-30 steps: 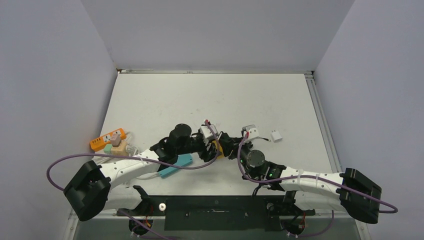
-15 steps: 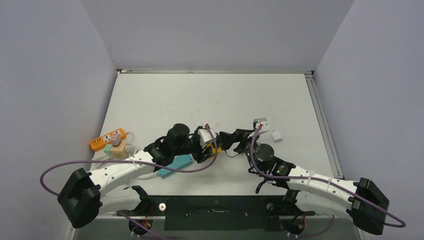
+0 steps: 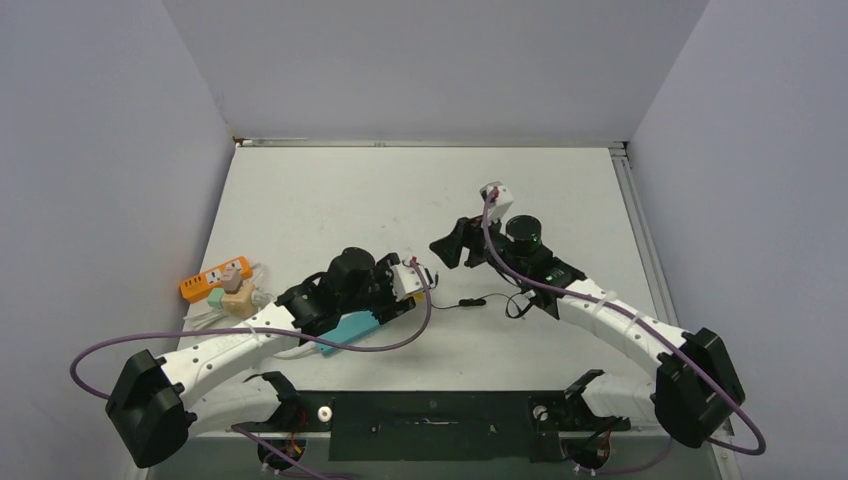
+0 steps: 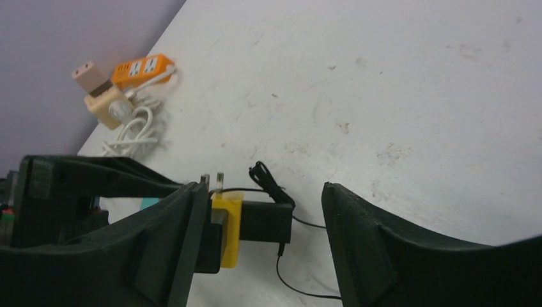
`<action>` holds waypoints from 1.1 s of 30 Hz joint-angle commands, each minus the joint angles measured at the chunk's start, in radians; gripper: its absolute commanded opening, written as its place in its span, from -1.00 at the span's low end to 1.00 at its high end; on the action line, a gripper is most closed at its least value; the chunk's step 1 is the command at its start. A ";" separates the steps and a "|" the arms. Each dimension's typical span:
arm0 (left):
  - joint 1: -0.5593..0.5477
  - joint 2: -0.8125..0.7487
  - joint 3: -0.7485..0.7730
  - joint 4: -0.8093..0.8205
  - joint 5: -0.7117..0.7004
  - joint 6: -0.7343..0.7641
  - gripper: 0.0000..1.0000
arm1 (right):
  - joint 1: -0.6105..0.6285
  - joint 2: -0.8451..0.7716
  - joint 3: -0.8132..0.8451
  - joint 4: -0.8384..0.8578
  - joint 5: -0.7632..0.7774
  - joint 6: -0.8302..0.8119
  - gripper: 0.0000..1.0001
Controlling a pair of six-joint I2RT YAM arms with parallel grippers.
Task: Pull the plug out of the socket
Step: Remove the plug from the socket.
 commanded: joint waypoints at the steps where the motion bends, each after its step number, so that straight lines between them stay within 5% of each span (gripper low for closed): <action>1: -0.003 -0.025 0.039 0.063 -0.057 0.050 -1.00 | 0.005 0.088 0.022 0.018 -0.240 -0.058 0.30; 6: -0.005 0.013 0.042 0.059 -0.066 0.055 -1.00 | 0.019 0.123 -0.078 0.242 -0.324 -0.028 0.27; 14: -0.014 0.072 0.061 0.035 -0.074 0.058 -1.00 | 0.032 0.158 -0.149 0.374 -0.351 0.008 0.22; 33: -0.046 0.098 0.071 0.018 -0.100 0.060 -1.00 | 0.092 0.225 -0.129 0.352 -0.286 -0.013 -0.21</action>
